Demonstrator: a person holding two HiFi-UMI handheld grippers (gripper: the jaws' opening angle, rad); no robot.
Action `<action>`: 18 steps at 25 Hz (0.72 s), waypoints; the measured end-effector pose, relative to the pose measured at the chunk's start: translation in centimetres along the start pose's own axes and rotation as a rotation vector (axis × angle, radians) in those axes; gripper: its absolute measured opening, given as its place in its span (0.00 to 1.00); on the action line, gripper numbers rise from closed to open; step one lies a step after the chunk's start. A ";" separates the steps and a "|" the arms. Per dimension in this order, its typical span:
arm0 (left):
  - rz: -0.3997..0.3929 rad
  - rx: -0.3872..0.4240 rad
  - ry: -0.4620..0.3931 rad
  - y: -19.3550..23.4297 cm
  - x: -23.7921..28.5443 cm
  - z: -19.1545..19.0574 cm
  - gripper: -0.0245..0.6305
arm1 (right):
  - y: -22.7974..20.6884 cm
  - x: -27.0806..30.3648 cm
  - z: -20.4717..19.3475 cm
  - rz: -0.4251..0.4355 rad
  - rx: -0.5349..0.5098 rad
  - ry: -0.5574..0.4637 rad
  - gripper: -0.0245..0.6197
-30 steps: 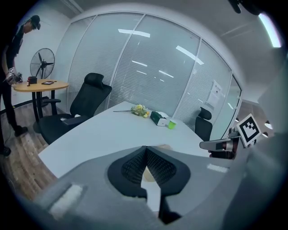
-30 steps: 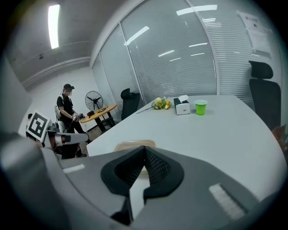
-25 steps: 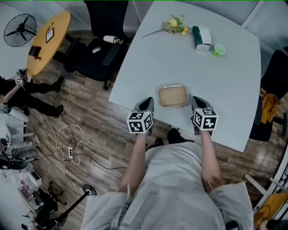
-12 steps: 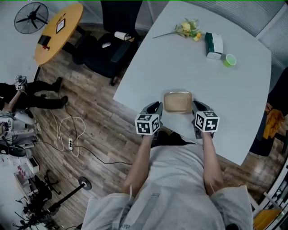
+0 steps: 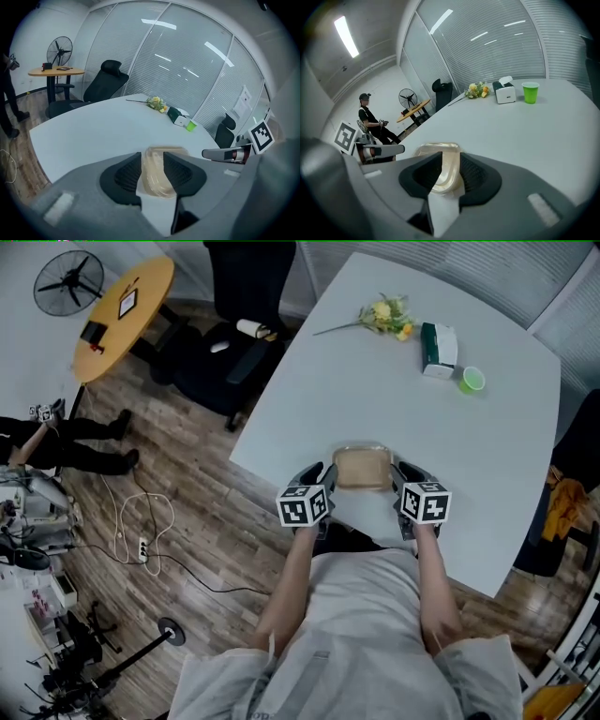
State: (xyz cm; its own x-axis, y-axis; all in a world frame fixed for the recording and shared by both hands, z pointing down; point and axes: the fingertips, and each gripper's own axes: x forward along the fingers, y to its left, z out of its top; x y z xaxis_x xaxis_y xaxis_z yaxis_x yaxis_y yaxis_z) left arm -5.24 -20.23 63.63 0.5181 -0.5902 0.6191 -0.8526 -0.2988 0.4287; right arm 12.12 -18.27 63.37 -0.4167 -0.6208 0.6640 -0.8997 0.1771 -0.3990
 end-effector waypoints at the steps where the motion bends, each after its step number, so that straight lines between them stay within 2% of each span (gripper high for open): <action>1: 0.004 0.000 -0.004 0.0 0.1 0.1 0.27 | 0.0 0.2 -0.2 0.011 0.004 0.007 0.24; 5: 0.000 0.002 0.001 0.2 0.9 0.2 0.31 | 0.4 1.3 -1.2 0.057 0.024 0.025 0.32; 9: -0.014 -0.055 0.023 -0.1 1.6 -0.7 0.36 | 0.1 1.5 -2.5 0.052 0.031 0.059 0.32; 14: 0.022 -0.053 0.021 -0.2 2.4 -0.9 0.38 | -0.1 2.0 -2.2 0.059 0.006 0.075 0.32; 18: 0.013 -0.061 0.055 -0.3 3.0 -2.2 0.38 | -0.4 2.7 -2.5 0.057 -0.005 0.093 0.32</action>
State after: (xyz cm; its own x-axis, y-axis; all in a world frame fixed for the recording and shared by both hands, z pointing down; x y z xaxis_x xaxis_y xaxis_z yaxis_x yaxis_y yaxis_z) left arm -3.27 -20.25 66.76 0.5118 -0.5510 0.6592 -0.8542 -0.2447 0.4587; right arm 11.08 -18.07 66.92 -0.4771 -0.5361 0.6964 -0.8748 0.2140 -0.4346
